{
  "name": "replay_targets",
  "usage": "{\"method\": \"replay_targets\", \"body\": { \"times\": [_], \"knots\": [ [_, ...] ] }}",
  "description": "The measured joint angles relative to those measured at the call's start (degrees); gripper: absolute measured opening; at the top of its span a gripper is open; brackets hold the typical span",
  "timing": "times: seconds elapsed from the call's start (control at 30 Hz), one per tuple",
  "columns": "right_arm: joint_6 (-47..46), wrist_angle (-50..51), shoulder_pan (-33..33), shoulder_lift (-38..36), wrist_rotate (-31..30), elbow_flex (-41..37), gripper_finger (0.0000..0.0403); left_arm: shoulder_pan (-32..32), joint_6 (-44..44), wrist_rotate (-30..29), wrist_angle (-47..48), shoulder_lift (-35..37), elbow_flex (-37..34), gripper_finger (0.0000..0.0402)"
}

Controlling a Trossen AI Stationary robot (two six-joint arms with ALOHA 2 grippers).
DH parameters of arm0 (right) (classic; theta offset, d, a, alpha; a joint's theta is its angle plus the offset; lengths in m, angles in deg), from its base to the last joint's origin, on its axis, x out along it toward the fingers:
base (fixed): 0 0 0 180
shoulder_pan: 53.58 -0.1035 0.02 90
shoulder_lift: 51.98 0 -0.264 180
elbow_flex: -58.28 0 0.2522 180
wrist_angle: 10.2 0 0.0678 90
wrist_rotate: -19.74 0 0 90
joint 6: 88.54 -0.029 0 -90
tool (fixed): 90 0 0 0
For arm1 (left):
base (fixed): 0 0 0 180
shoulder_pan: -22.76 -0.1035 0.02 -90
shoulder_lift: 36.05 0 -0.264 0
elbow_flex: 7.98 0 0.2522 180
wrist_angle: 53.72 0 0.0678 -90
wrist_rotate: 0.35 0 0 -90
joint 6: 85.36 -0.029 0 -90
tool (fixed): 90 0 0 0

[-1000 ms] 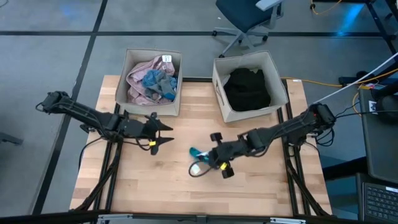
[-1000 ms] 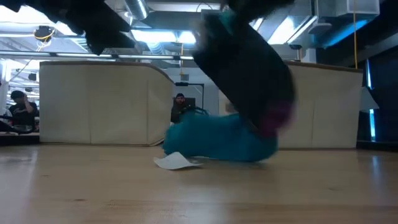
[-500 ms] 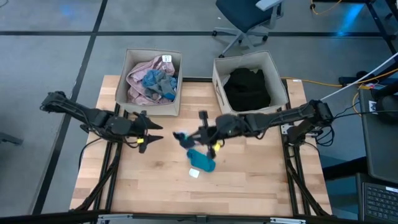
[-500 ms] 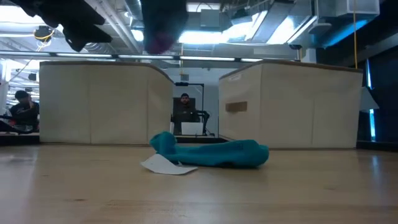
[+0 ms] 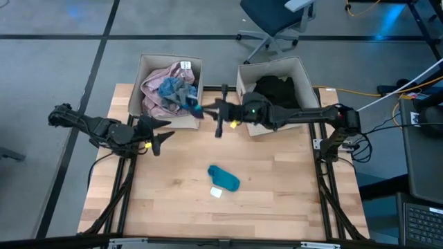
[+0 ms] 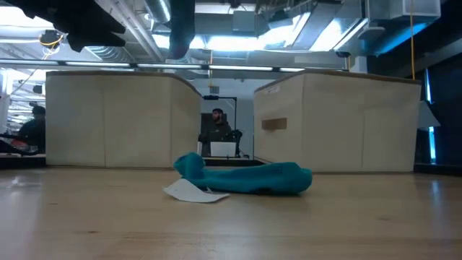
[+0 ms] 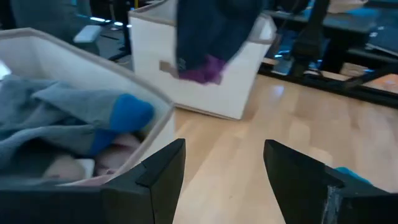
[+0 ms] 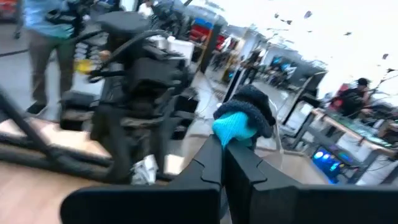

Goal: Sort clothes
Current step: Put the dark blue sock into the left brown laundry organizer

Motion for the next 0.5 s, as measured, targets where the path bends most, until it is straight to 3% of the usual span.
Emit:
{"method": "replay_targets", "body": {
  "times": [0.33, 0.5],
  "knots": [
    [-0.20, -19.35, 7.46, 7.46, 2.68, 1.62, 0.0006, -0.04, 2.13, -2.07, 2.15, -0.14, -0.55, 0.0207],
    [-0.42, -17.67, 10.17, 14.27, 3.09, 10.36, 0.0007, -0.04, 2.16, -3.14, 2.03, -0.15, -0.55, 0.0207]
  ]
}}
